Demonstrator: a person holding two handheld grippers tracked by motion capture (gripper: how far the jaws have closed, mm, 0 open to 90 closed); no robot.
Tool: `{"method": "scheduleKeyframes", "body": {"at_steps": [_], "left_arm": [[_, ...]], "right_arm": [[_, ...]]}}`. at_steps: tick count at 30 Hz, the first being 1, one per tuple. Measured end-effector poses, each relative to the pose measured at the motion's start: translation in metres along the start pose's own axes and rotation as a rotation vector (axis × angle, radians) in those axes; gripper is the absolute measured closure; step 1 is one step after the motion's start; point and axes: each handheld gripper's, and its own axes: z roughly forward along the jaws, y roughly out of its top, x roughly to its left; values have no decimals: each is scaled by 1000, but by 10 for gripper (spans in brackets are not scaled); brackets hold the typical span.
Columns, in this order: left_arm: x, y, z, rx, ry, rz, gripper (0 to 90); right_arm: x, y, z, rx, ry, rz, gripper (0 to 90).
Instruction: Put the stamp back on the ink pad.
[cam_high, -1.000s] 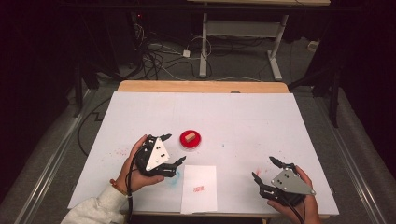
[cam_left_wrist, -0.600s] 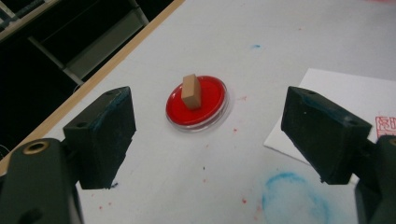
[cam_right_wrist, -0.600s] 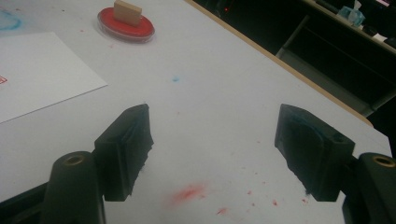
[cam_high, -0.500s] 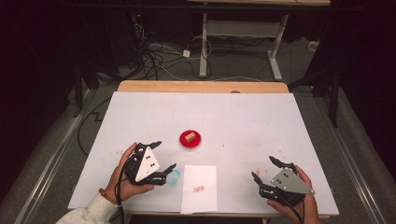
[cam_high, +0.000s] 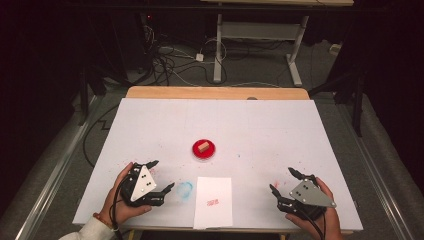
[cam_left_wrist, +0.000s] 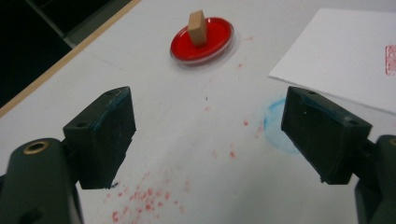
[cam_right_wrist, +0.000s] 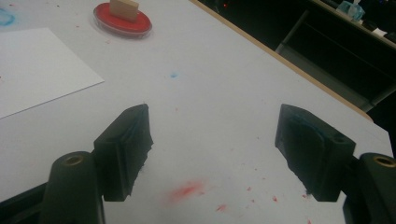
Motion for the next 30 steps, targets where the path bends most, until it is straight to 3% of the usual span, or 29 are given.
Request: {"method": "scheduleKeyframes", "body": {"at_steps": [5,10,30], "left_arm": [[6,-19,-6,28,-12,-47,175],[8,-31,-8,66,-5,-61,176],[5,-31,-13,51,7,-55,175]], "right_arm": [[-1,-1,1,4,2,6,271],[-2,-1,4,6,8,4,270],[1,4,3,-6,11,-6,270]]}}
